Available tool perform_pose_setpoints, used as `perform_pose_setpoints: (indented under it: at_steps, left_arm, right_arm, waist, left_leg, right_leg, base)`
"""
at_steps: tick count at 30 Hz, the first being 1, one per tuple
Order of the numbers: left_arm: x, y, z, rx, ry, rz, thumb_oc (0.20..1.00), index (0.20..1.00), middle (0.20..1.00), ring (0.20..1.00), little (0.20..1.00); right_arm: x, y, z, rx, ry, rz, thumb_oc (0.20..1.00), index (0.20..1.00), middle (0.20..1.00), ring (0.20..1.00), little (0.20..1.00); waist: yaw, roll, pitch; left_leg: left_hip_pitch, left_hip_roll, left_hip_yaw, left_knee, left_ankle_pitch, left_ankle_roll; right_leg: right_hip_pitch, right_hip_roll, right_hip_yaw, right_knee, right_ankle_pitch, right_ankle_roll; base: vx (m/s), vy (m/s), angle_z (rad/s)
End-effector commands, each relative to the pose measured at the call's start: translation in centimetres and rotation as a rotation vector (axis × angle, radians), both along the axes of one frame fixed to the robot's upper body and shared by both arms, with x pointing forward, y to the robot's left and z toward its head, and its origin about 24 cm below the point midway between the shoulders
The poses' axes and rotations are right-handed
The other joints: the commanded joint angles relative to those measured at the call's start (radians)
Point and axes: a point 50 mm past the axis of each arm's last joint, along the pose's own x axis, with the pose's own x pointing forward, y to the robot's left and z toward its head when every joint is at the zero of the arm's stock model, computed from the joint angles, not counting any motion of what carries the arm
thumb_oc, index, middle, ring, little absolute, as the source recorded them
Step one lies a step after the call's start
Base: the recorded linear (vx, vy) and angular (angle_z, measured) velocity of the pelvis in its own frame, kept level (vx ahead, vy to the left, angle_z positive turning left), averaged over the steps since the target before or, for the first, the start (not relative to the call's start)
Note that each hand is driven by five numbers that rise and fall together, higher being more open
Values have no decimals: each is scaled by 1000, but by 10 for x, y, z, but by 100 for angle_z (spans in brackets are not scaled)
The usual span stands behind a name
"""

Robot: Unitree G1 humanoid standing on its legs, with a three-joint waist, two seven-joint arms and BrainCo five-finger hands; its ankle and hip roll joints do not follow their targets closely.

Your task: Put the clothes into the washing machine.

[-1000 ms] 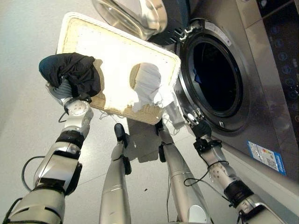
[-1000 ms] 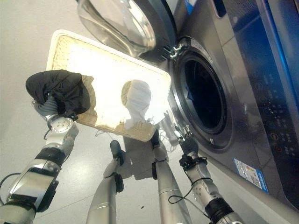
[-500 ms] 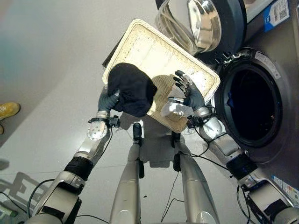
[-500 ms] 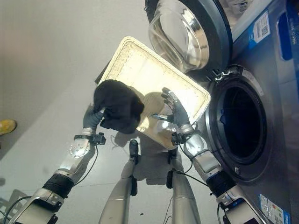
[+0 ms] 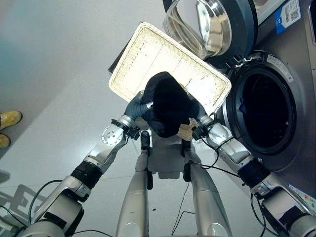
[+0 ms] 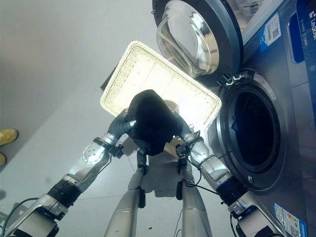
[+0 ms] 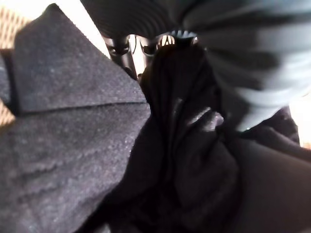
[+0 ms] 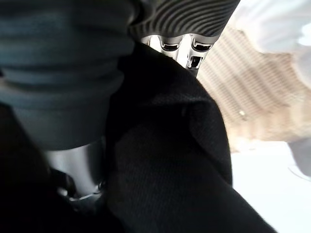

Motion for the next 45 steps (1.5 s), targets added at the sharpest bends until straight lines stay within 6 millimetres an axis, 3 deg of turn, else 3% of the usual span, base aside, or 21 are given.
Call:
perform_pose_setpoints:
  at_steps: [1,7,8,9,10,12,13,15,16,20,24,30,33,37,39,41,45]
  left_arm:
    - [-16,-33,39,-95,-167,-181,200,200,200,200,200]
    - [-22,-40,34,-102,-152,-223,200,200,200,200,200]
    - [-23,-41,30,-94,-145,-218,200,200,200,200,200]
    - [-23,-41,30,-94,-142,-217,200,200,200,200,200]
    - [-23,-42,27,-93,-129,-201,200,200,200,200,200]
    - [-22,-42,22,-88,-121,-173,200,200,200,200,200]
    - [-21,-42,20,-83,-113,-156,304,304,304,304,304]
    - [-20,-41,17,-77,-104,-136,589,589,589,589,589]
    - [-19,-41,15,-70,-91,-130,1000,1000,1000,1000,1000]
    - [-18,-40,9,-29,-71,-99,1000,1000,1000,1000,1000]
    - [-16,-34,2,4,-74,-13,1000,1000,1000,1000,1000]
    - [-12,-22,1,100,-201,235,1000,1000,1000,1000,1000]
    - [-9,-12,1,170,-262,360,1000,1000,1000,1000,1000]
    - [-3,5,-1,226,-280,518,1000,1000,1000,1000,1000]
    - [2,23,-8,211,-228,664,1000,1000,1000,1000,1000]
    - [3,27,-9,211,-222,694,1000,1000,1000,1000,1000]
    - [6,52,-20,163,-133,860,1000,1000,1000,1000,1000]
  right_arm:
    - [-21,31,6,13,13,214,1000,1000,1000,1000,1000]
    - [-27,36,-12,26,139,272,1000,1000,1000,1000,1000]
    - [-31,38,-18,69,193,309,730,730,730,730,730]
    - [-32,39,-18,74,198,316,598,598,598,598,598]
    - [-35,41,-22,137,255,358,200,200,200,200,200]
    - [-40,46,-27,214,318,397,200,200,200,200,200]
    - [-42,47,-30,244,337,399,200,200,200,200,200]
    - [-41,46,-30,245,321,384,200,200,200,200,200]
    - [-41,46,-30,233,293,371,200,200,200,200,200]
    - [-40,43,-27,231,245,324,200,200,200,200,200]
    - [-36,35,-31,365,309,280,200,200,200,200,200]
    - [-33,30,-39,416,328,256,200,200,200,200,200]
    - [-30,23,-43,521,378,233,200,200,200,200,200]
    - [-28,13,-48,745,438,220,200,200,200,200,200]
    - [-25,0,-51,957,432,185,200,200,200,200,200]
    - [-25,-3,-52,1007,427,176,200,200,200,200,200]
    - [-20,-35,-49,1256,301,65,200,200,200,200,200]
  waist:
    - [-33,18,-10]
    - [-36,11,-10]
    - [-37,12,-10]
    - [-37,12,-10]
    - [-38,12,-10]
    - [-37,12,-10]
    - [-37,13,-10]
    - [-37,12,-10]
    - [-37,12,-10]
    - [-38,12,-10]
    - [-39,13,-10]
    - [-39,13,-10]
    - [-38,14,-10]
    - [-40,17,-10]
    - [-46,25,-10]
    - [-48,27,-10]
    - [-62,45,-10]
  left_leg:
    - [1,-92,69,28,-86,36]
    - [8,-88,80,11,-82,35]
    - [11,-88,81,7,-81,34]
    - [11,-88,82,7,-81,34]
    - [7,-88,81,8,-79,33]
    - [0,-89,79,10,-77,31]
    - [-3,-89,76,11,-76,30]
    - [-6,-89,75,12,-77,30]
    - [-5,-90,74,10,-77,30]
    - [-6,-89,78,5,-74,28]
    - [-11,-88,83,2,-70,25]
    - [-9,-85,83,-1,-69,23]
    - [-7,-84,82,3,-71,21]
    - [-6,-80,85,5,-71,17]
    - [-7,-76,89,7,-72,14]
    - [-7,-76,90,7,-72,13]
    - [-5,-72,99,8,-76,10]
  right_leg:
    - [52,53,-12,-64,-18,52]
    - [56,52,-13,-89,-3,56]
    - [59,50,-15,-92,-3,56]
    - [59,50,-15,-92,-2,56]
    - [56,48,-15,-95,1,57]
    - [52,46,-16,-98,3,58]
    - [51,44,-17,-99,4,59]
    - [49,42,-18,-101,5,60]
    - [50,41,-18,-104,7,61]
    - [49,36,-22,-117,16,64]
    - [45,36,-23,-127,24,65]
    - [46,37,-23,-130,23,65]
    - [48,37,-22,-128,21,64]
    - [45,39,-18,-119,15,63]
    - [38,43,-8,-103,6,62]
    - [37,44,-5,-100,3,62]
    - [30,47,11,-84,-9,61]
  base:
    - [8,-15,-5]
    - [2,-4,-5]
    - [0,0,0]
    - [0,0,0]
    - [0,0,0]
    - [0,0,0]
    - [0,0,0]
    - [-4,-12,-2]
    - [0,0,0]
    - [0,-22,-1]
    - [-6,-41,-3]
    - [-5,-40,-4]
    - [3,-36,-2]
    - [-1,-29,-4]
    - [5,-24,-9]
    - [5,-13,-12]
    - [14,-13,-11]
